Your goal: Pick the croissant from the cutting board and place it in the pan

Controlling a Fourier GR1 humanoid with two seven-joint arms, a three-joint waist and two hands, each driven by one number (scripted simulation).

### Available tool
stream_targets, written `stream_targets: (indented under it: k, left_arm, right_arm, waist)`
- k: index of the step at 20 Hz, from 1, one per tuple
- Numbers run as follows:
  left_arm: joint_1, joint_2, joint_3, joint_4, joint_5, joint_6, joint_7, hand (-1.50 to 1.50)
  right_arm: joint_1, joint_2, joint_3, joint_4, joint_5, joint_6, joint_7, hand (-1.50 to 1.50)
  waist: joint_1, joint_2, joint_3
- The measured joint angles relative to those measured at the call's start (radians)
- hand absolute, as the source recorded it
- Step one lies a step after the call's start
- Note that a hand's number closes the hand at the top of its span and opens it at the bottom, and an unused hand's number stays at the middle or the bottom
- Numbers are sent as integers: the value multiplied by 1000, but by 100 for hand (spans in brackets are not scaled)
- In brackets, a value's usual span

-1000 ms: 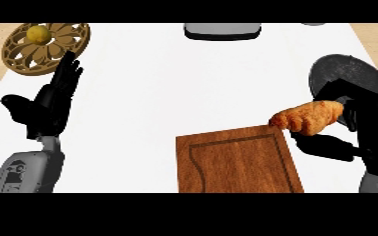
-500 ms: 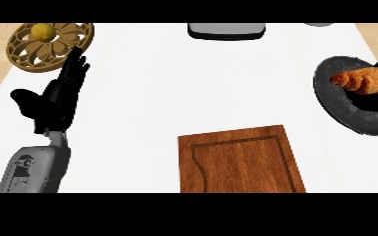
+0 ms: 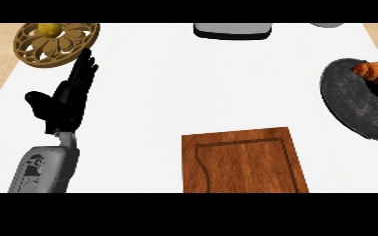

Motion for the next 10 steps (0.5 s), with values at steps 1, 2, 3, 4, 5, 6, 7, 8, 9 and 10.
stream_targets:
  k: [1, 2, 3, 4, 5, 6, 7, 8, 9, 10]
  left_arm:
    - [-6, 2, -1, -5, 1, -2, 7, 0]
    - [-15, 3, 1, -1, 1, -3, 10, 0]
    - [-17, -3, -4, 3, -5, 2, 5, 0]
    - [-20, 4, 2, 0, 1, -4, 13, 0]
    - [-19, 7, 5, -1, 6, -10, 10, 0]
    - [-29, 14, 12, 11, 11, -17, 7, 0]
    - [-30, 16, 15, 16, 12, -21, 6, 0]
    - [-30, 10, 11, 19, 11, -18, 3, 0]
    - [-30, 11, 11, 17, 10, -19, 3, 0]
    - [-29, 11, 11, 17, 12, -20, 4, 0]
  right_arm:
    - [-19, -9, -12, 58, -2, -21, -30, 150]
    - [-39, -12, -16, 112, 3, -44, -53, 150]
    - [-60, -16, -21, 164, 6, -62, -78, 150]
    - [-70, -13, -41, 200, -18, -58, -102, 150]
    - [-80, -17, -54, 242, -30, -53, -119, -150]
    - [-93, -23, -58, 284, -32, -44, -130, -150]
    - [-107, -36, -65, 320, -42, -5, -128, -150]
    - [-118, -36, -70, 353, -53, 31, -131, -150]
    - [-122, -40, -75, 385, -63, 73, -139, -150]
    - [-129, -41, -81, 414, -73, 103, -150, -150]
  waist:
    - [3, 1, 0]
    - [7, 3, 1]
    - [8, 4, 1]
    - [9, 4, 1]
    - [12, 6, 2]
    - [13, 8, 2]
    - [15, 9, 2]
    - [16, 9, 2]
    - [16, 9, 2]
    - [17, 9, 3]
